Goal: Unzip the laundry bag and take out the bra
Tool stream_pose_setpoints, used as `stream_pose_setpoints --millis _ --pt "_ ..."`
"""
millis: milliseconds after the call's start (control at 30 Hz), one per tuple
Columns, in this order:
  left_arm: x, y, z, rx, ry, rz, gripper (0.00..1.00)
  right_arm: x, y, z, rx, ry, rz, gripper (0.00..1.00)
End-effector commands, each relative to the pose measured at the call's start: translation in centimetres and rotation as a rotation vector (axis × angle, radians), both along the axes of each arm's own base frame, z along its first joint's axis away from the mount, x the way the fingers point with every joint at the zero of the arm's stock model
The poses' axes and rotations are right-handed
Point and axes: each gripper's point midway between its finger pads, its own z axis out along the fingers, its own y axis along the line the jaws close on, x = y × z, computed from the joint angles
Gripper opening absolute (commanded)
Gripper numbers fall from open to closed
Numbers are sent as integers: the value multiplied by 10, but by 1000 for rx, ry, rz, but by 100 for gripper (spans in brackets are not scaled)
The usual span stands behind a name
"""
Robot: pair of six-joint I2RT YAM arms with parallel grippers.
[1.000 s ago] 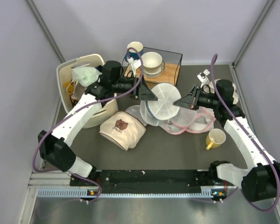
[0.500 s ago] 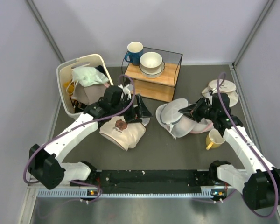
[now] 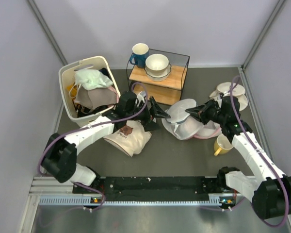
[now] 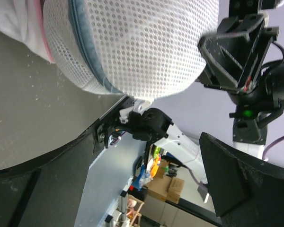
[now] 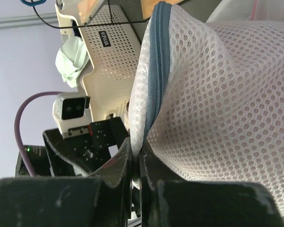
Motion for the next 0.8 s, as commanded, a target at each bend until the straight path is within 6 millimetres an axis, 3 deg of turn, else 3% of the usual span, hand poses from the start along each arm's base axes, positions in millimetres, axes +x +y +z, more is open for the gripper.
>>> stream_pose_setpoints --millis 0,333,533,633,733,767 --pt "19 -21 27 -95 -33 3 99 1 6 30 73 -99 6 0" --pt "44 -32 8 -84 -13 55 99 -4 8 39 111 -107 12 0" --pt "63 -38 -4 -88 -16 101 86 -5 9 26 113 -77 21 0" --pt "70 -36 -5 -77 -8 128 66 -7 11 20 111 -68 38 0" --pt "76 -33 -3 -31 -21 146 29 -11 10 18 72 -93 60 0" --pt "74 -31 2 -19 -33 145 19 -12 9 19 51 -103 69 8"
